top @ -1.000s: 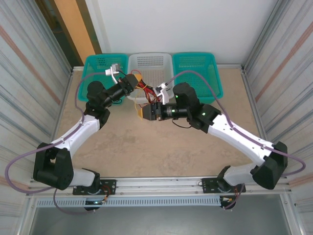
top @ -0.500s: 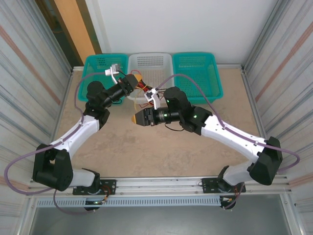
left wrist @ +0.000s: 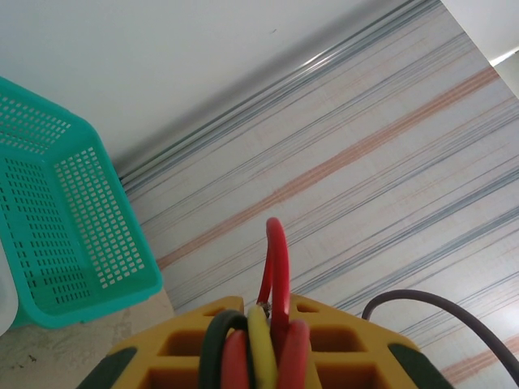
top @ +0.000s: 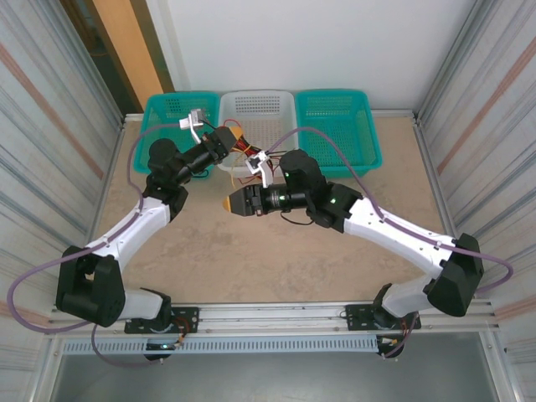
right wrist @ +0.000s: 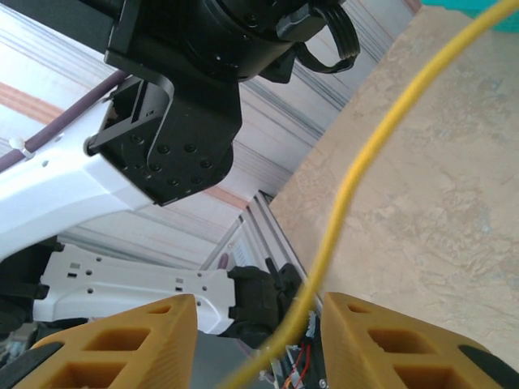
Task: Untangle the cables
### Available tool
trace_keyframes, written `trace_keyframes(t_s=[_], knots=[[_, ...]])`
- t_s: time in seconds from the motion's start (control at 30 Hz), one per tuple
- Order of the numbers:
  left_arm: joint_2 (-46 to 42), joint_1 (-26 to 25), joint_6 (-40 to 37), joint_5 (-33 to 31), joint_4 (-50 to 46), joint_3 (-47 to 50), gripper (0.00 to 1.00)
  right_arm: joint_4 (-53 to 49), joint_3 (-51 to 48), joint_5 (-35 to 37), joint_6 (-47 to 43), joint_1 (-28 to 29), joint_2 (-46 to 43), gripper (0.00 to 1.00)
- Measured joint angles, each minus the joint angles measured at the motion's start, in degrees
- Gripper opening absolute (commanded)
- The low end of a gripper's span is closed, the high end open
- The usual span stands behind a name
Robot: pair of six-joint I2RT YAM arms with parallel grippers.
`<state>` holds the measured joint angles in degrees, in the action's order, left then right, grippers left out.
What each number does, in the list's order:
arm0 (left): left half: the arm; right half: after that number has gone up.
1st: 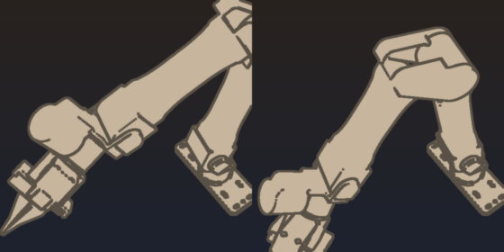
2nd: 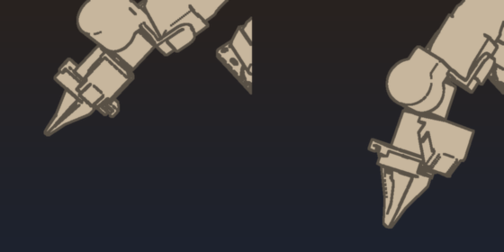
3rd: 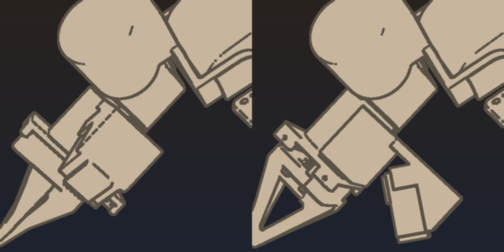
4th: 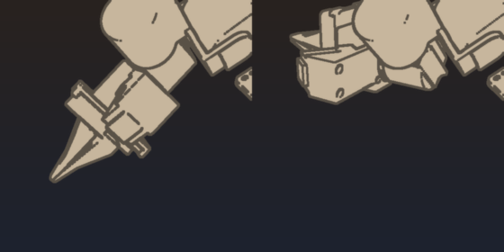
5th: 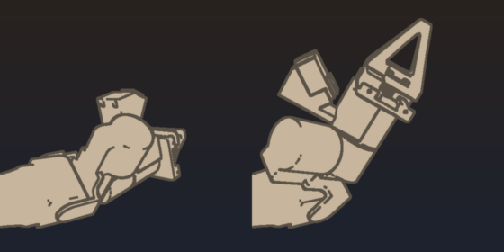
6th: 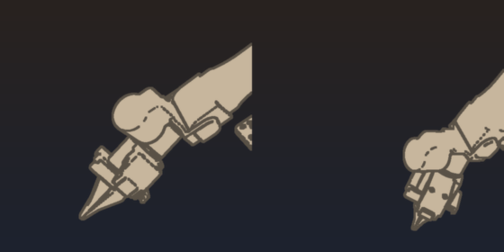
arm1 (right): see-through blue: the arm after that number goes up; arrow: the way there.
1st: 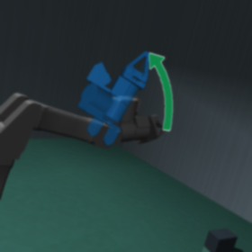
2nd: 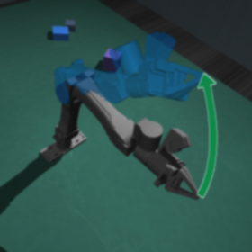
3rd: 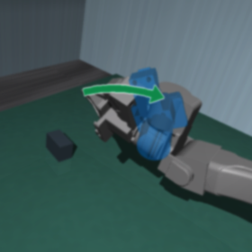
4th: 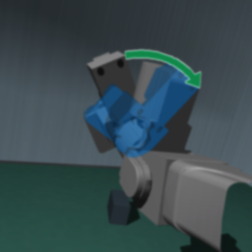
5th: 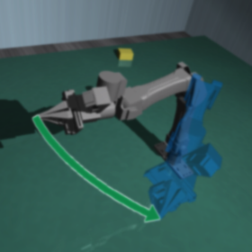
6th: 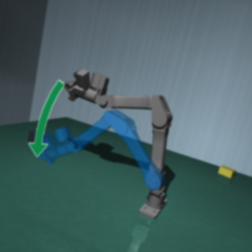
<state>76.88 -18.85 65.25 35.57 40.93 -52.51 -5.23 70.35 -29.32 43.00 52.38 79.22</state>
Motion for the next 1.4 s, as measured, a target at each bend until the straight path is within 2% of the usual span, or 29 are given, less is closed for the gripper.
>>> trace_keyframes(t_s=[0.23,0.33,0.4,0.43,0.5,0.93,1.03,1.13,1.17,1.33,1.4], knots=[[0.00,0.00,-0.15,0.00,-0.02,0.00,0.00,-0.85,-0.42,0.57,0.07,-1.42,-1.75,0.38],[0.00,0.00,-0.17,0.00,-0.02,0.00,0.00,-1.25,-0.42,0.57,0.02,-1.40,-1.79,0.39],[0.00,0.00,-0.20,0.00,-0.04,-0.02,0.00,-1.51,-0.42,0.59,-0.07,-1.42,-1.79,0.50],[0.00,0.00,-0.26,0.00,-0.17,-0.11,0.00,-1.68,-0.42,0.66,0.04,-1.42,-1.81,0.51],[0.00,0.00,-0.63,0.00,-0.35,-0.39,0.00,-1.95,-0.52,0.79,0.02,-1.68,-2.14,0.45],[-0.09,0.00,-2.40,-0.17,-1.88,-0.74,0.00,-4.85,-1.36,1.01,-0.46,-1.77,-6.32,0.30],[-0.09,0.00,-2.54,-0.24,-2.16,-0.74,0.00,-5.38,-1.49,1.01,-0.59,-1.09,-6.86,0.33],[-0.09,0.00,-2.56,-0.24,-2.16,-0.74,0.00,-5.62,-1.49,1.01,-0.72,-0.31,-6.84,0.41],[-0.09,0.00,-2.56,-0.24,-2.16,-0.74,0.00,-5.60,-1.49,1.01,-1.11,-0.07,-6.82,0.40],[-0.37,0.00,-2.69,-0.24,-2.36,-0.74,0.00,-5.60,-1.49,1.40,-1.79,0.90,-6.21,0.20],[-0.50,0.00,-2.71,-0.24,-2.36,-0.74,0.00,-5.64,-1.49,1.81,-2.19,0.92,-5.97,0.03]])
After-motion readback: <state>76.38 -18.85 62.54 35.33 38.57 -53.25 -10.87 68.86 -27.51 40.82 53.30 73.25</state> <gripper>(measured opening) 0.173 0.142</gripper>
